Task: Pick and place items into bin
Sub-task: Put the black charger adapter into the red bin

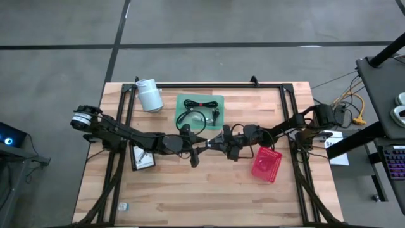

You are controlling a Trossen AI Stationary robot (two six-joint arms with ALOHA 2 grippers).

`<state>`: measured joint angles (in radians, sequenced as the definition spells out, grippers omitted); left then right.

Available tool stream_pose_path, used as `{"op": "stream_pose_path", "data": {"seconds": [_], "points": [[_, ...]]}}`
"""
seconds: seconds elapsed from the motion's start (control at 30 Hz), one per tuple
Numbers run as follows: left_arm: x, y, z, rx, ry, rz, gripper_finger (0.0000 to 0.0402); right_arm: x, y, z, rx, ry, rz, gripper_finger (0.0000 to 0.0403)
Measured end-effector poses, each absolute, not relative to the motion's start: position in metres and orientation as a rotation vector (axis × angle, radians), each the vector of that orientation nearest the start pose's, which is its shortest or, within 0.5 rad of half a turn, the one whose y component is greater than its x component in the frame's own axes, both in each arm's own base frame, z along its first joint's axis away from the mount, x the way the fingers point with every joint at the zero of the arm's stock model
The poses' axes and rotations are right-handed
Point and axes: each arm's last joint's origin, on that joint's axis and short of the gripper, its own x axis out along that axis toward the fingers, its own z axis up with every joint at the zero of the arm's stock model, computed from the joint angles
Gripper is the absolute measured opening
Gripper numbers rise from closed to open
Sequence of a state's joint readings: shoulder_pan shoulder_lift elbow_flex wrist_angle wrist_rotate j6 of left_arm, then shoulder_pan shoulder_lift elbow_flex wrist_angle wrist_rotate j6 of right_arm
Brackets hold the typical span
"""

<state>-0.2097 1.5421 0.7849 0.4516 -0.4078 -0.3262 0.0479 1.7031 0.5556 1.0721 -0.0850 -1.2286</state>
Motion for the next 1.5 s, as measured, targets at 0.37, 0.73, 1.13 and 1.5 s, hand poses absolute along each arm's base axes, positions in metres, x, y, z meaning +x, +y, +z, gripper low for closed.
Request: {"op": "stream_pose_path", "data": {"seconds": [0.37,0.73,1.13,1.5], "points": [[0.317,-0.053,0.212,-0.202,0.279,0.226,0.0182,0.306,0.016,0.159,-1.205,0.037,0.091,0.0137],[0.311,-0.052,0.211,0.051,0.375,0.189,0.026,0.304,0.02,0.161,-1.014,0.141,-0.11,0.0136],[0.289,-0.051,0.218,0.095,0.523,0.169,0.0262,0.278,0.053,0.177,-0.682,0.355,-0.41,0.0136],[0.287,-0.048,0.218,0.232,0.536,0.251,0.0263,0.229,0.086,0.209,-0.253,0.352,-0.357,0.0136]]}}
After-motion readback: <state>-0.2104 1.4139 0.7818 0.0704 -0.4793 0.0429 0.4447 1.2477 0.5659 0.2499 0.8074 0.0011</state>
